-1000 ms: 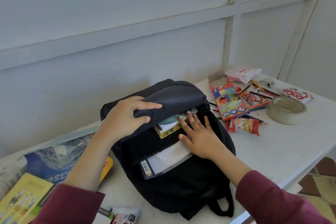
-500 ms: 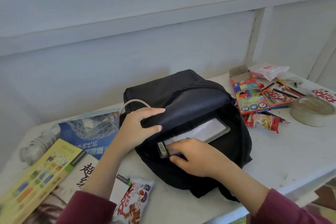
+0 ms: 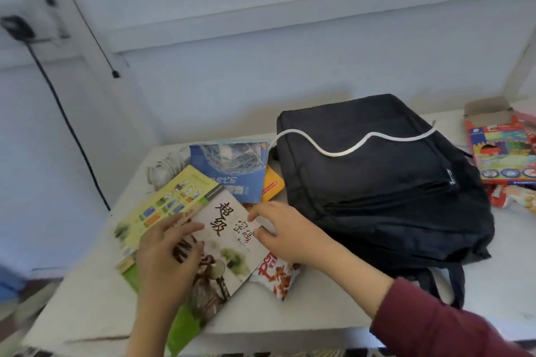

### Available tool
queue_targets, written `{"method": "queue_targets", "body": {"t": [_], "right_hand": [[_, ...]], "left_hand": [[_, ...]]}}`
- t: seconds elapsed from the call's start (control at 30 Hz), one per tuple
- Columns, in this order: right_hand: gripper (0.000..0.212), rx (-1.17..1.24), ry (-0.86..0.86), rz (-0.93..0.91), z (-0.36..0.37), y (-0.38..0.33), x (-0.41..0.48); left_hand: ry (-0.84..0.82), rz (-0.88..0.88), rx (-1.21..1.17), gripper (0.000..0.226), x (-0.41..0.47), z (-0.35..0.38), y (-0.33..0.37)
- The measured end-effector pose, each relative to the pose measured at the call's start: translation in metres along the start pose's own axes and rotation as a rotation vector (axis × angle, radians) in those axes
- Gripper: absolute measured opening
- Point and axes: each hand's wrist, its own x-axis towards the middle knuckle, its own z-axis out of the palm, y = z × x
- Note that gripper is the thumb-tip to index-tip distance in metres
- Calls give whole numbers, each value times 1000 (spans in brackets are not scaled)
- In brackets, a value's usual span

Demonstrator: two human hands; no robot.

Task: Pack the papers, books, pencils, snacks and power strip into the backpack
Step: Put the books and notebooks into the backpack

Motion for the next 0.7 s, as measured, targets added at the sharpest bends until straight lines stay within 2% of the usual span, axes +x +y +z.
{"method": "queue_targets", "body": {"t": [0.03, 0.1, 0.17, 0.23, 0.37, 0.5, 0.6, 0.7], "right_hand": [[27, 14, -22, 20, 4, 1, 7], [27, 51, -61, 60, 10, 0, 18], [29, 118, -82, 92, 14, 0, 27], [32, 168, -92, 119, 17, 1, 34], [36, 238, -76, 126, 22, 1, 45], [38, 196, 3, 77, 25, 0, 53], [40, 212, 46, 84, 24, 0, 59], [39, 213, 85, 96, 20, -2, 63]], "left_hand": [[-5, -10, 136, 29, -4, -6, -9], [-117, -109, 340, 24, -8, -16, -24], [-242, -221, 371, 29, -7, -22, -33], [-289, -224, 296, 35, -1, -28, -38], [-199, -193, 232, 31, 9, -37, -42], [-79, -128, 261, 28, 16, -44, -45], [-7, -28, 325, 31, 28, -54, -38], [74, 45, 491, 29, 41, -61, -30]]}}
